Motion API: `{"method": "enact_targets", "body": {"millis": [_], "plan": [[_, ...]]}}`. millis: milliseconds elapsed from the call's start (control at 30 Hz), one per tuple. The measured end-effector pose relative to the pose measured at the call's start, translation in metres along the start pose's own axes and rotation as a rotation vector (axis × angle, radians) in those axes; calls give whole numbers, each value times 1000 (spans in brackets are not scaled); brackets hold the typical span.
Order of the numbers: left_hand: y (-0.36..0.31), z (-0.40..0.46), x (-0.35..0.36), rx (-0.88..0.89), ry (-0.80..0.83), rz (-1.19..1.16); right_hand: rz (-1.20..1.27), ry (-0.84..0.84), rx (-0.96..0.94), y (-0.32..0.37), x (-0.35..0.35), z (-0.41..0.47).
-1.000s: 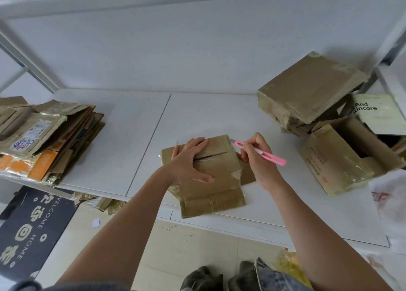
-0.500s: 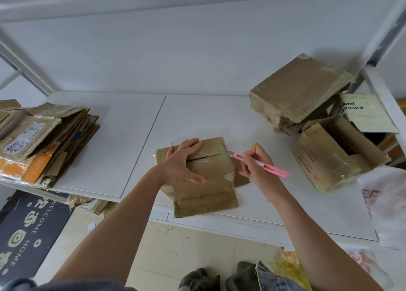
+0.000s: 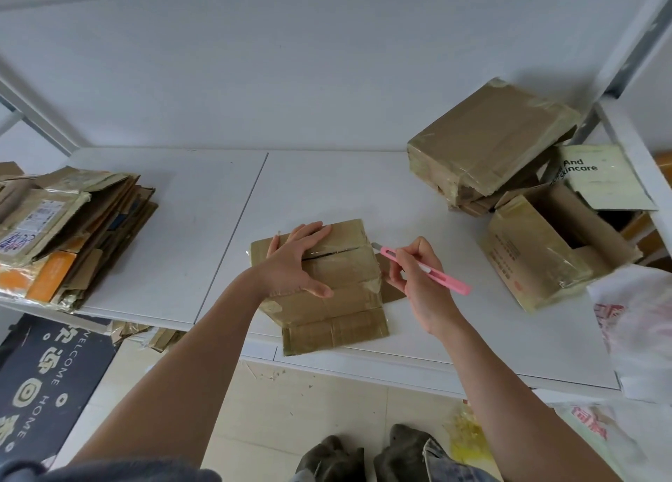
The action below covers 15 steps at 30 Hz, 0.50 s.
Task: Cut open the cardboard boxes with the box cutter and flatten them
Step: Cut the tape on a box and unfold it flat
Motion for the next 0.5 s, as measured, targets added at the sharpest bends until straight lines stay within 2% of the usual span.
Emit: {"method": "enact_targets", "body": {"millis": [133, 267, 400, 500], "plan": [[0, -1, 2, -15, -12, 1, -41, 76, -14, 3, -6, -7], [-1, -1, 2, -36, -19, 6, 52, 129, 13, 1, -11, -21], [0, -2, 3, -65, -38, -15, 17, 149, 52, 1, -20, -29], [-3, -1, 0, -70, -56, 78, -37, 109, -9, 7, -31, -27]]}}
Point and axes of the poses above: each hand's wrist, its own z-axis towards the middle knuckle, its own x-axis out of the palm, y = z × x, the point moved 4 cm from there along z, towards the middle knuckle, and after that the axes turned 1 degree about z, right-handed, at the moved point
